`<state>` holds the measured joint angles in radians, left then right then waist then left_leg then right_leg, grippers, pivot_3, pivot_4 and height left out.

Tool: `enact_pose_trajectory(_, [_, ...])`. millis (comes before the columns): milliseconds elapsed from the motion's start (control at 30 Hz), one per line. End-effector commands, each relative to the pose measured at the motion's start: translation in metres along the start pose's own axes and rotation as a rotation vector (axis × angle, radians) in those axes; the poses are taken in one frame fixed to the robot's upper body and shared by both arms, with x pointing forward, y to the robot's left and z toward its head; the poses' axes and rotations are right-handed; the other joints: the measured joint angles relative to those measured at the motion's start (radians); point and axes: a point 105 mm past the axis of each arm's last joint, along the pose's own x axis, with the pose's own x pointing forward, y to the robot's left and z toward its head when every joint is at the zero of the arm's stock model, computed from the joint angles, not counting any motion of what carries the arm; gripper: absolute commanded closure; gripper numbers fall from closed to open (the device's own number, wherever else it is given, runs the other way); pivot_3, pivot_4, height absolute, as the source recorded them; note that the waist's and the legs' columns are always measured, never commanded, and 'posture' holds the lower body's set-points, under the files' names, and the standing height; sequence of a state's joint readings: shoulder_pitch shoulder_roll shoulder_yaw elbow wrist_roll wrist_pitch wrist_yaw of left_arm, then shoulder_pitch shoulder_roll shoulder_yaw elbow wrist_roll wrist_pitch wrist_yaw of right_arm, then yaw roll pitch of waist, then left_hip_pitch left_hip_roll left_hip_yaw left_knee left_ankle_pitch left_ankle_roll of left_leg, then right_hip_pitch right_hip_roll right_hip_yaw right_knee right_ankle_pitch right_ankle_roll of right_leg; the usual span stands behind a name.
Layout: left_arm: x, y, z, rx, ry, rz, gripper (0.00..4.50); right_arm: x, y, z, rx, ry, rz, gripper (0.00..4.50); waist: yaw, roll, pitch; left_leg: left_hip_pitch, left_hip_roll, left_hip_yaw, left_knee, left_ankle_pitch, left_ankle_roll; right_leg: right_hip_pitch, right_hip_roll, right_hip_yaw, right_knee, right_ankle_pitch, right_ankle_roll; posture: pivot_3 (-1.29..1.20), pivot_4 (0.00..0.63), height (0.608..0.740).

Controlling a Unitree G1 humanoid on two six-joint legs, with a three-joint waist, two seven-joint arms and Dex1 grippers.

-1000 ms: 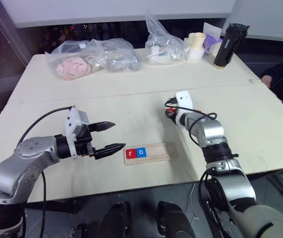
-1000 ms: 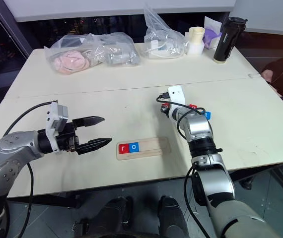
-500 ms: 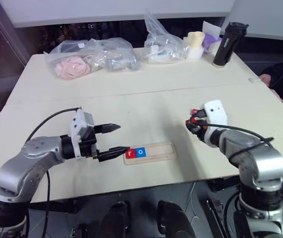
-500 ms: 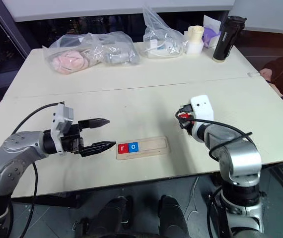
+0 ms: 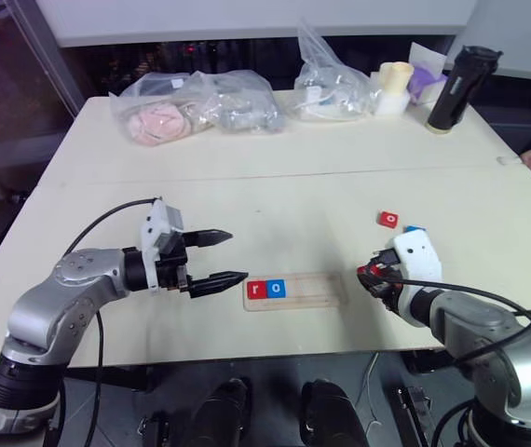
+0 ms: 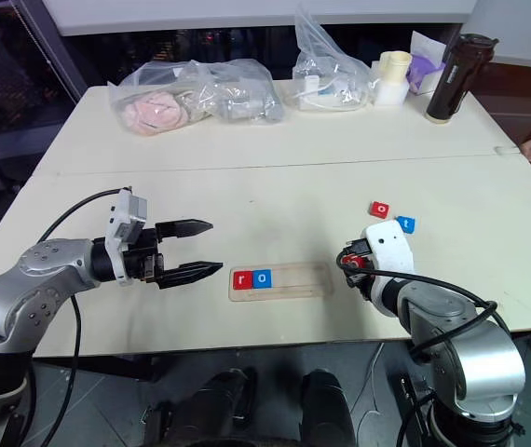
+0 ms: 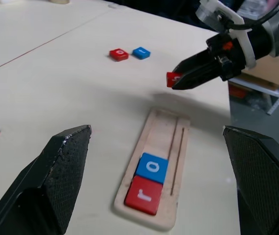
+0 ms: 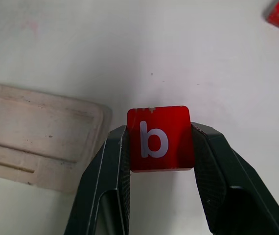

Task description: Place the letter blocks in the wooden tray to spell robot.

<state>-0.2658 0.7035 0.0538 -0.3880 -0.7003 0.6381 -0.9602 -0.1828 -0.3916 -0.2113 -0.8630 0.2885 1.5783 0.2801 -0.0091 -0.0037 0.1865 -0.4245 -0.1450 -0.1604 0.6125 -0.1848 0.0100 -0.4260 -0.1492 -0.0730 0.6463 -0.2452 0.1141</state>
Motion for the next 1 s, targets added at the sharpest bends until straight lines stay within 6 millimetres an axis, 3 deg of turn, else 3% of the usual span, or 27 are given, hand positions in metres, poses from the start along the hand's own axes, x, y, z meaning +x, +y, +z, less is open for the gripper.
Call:
enact_pose_trajectory(33, [-0.001, -0.002, 0.009, 0.046, -0.024, -0.006, 0.0, -0.003, -0.005, 0.004, -0.012, -0.031, -0.027, 3.31, 0.003, 0.0, 0.0, 0.0, 0.0, 0.0, 0.0, 0.0, 0.0, 0.0, 0.0, 0.001, 0.0, 0.0, 0.0, 0.0, 0.15, 0.738])
enact_pose_trajectory(333, [-0.002, -0.004, 0.008, 0.045, -0.029, 0.008, 0.0, -0.009, -0.013, -0.006, -0.047, -0.004, -0.052, 3.31, -0.005, -0.001, 0.0, -0.001, -0.001, 0.011, -0.001, -0.002, -0.003, -0.001, -0.004, 0.011, -0.004, 0.0, 0.0, 0.0, 0.15, 0.738])
enact_pose_trajectory(367, [-0.002, -0.004, 0.008, 0.045, -0.029, 0.008, 0.0, -0.009, -0.015, -0.008, -0.043, 0.003, -0.057, 3.31, -0.01, -0.002, 0.001, -0.002, -0.006, 0.007, 0.0, 0.0, 0.001, 0.003, -0.015, -0.002, -0.004, -0.001, 0.004, 0.0, 0.15, 0.738])
enact_pose_trajectory(433, [-0.001, -0.004, 0.008, 0.045, -0.027, 0.008, 0.0, -0.011, -0.017, -0.01, -0.036, 0.007, -0.063, 3.31, -0.014, 0.001, 0.001, -0.003, 0.007, 0.035, 0.001, 0.003, 0.008, 0.017, -0.053, -0.047, 0.001, -0.006, 0.01, 0.0, 0.15, 0.738])
enact_pose_trajectory(467, [-0.001, -0.004, 0.008, 0.045, -0.027, 0.008, 0.0, -0.011, -0.019, -0.011, -0.032, 0.008, -0.072, 3.31, -0.009, 0.009, 0.001, -0.004, 0.012, 0.043, 0.001, 0.004, 0.011, 0.022, -0.058, -0.057, 0.001, -0.007, 0.012, 0.0, 0.15, 0.738])
enact_pose_trajectory(500, [-0.001, -0.004, 0.008, 0.045, -0.027, 0.008, 0.0, -0.012, -0.02, -0.012, -0.025, 0.009, -0.079, 3.31, -0.001, 0.011, 0.0, -0.006, 0.008, 0.032, 0.003, 0.004, 0.011, 0.017, -0.04, -0.042, 0.004, -0.012, 0.015, 0.0, 0.15, 0.738])
enact_pose_trajectory(567, [-0.001, -0.004, 0.008, 0.046, -0.026, 0.007, 0.0, -0.012, -0.023, -0.014, -0.018, 0.012, -0.094, 3.31, 0.017, 0.011, 0.0, -0.015, 0.011, 0.024, 0.003, 0.002, 0.007, 0.015, 0.028, 0.025, -0.001, -0.027, 0.008, 0.0, 0.15, 0.738])
enact_pose_trajectory(600, [-0.001, -0.004, 0.008, 0.046, -0.026, 0.007, 0.0, -0.012, -0.024, -0.014, -0.017, 0.012, -0.099, 3.31, 0.029, 0.011, 0.0, -0.016, 0.011, 0.025, -0.001, 0.003, 0.006, 0.012, 0.036, 0.043, -0.001, -0.031, 0.004, 0.0, 0.15, 0.738])
enact_pose_trajectory(700, [0.001, -0.004, 0.008, 0.047, -0.029, 0.004, 0.0, -0.011, -0.031, -0.018, -0.004, 0.026, -0.134, 3.31, 0.04, 0.011, 0.0, -0.017, 0.014, 0.026, -0.006, 0.008, -0.001, 0.007, 0.034, 0.044, 0.002, -0.031, -0.007, 0.0, 0.15, 0.738])
enact_pose_trajectory(900, [0.001, -0.005, 0.006, 0.048, -0.026, 0.0, 0.0, -0.022, -0.051, -0.024, 0.064, 0.034, -0.257, 3.31, 0.046, 0.011, 0.0, -0.019, 0.014, 0.027, -0.008, 0.01, -0.001, 0.007, 0.033, 0.045, 0.002, -0.031, -0.007, 0.0, 0.15, 0.738])
enact_pose_trajectory(1000, [0.0, -0.004, 0.006, 0.05, -0.024, 0.001, 0.0, -0.03, -0.05, -0.026, 0.092, 0.032, -0.273, 3.31, 0.047, 0.011, 0.0, -0.019, 0.014, 0.027, -0.007, 0.009, -0.001, 0.007, 0.034, 0.045, 0.002, -0.032, -0.008, 0.0, 0.15, 0.738])
